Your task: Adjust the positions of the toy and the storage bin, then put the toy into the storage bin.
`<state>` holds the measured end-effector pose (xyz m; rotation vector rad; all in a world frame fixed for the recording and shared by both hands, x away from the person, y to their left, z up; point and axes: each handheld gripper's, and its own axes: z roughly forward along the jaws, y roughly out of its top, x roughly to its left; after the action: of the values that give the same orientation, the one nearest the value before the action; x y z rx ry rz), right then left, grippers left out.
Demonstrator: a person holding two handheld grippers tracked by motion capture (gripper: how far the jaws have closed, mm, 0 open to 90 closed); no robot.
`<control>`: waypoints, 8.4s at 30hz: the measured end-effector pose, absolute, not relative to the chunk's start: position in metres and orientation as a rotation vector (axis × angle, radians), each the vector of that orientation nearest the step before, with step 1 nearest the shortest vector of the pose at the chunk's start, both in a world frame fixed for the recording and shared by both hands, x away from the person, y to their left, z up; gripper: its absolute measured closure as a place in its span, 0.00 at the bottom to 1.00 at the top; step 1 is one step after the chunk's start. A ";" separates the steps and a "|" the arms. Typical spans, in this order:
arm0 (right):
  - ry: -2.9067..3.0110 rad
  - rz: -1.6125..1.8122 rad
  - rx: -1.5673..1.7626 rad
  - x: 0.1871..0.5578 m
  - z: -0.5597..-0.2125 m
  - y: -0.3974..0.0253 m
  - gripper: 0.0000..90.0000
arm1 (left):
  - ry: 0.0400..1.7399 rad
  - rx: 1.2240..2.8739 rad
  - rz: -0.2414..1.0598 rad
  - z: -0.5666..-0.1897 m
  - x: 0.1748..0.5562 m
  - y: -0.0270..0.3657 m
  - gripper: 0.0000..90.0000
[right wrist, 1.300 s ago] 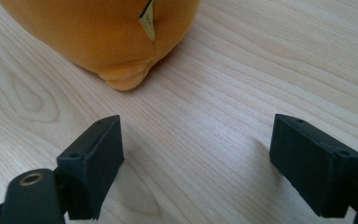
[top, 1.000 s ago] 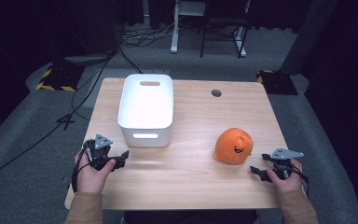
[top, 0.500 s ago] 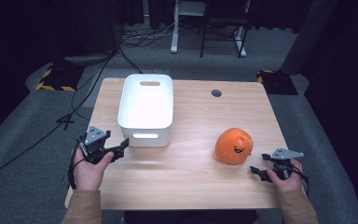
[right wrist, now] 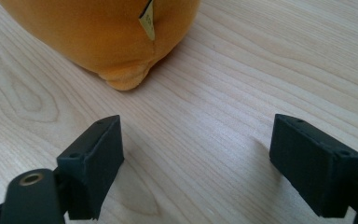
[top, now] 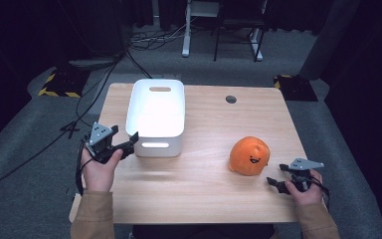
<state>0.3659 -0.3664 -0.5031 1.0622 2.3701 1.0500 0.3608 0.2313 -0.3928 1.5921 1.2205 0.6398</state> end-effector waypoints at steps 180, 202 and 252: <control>2.380 1.055 1.051 0.366 -0.503 -0.367 0.20 | 1.250 2.146 0.447 -0.483 0.339 0.231 0.20; 2.381 1.056 1.051 0.366 -0.503 -0.367 0.20 | 1.178 2.147 0.422 -0.502 0.349 0.236 0.13; 2.373 1.316 0.785 0.354 -0.398 -0.349 0.58 | 1.166 2.150 0.420 -0.503 0.351 0.235 0.11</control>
<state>0.3536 -0.3493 -0.3979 0.7855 2.3731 1.3161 0.3514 0.2351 -0.5029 2.1504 1.1663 0.4195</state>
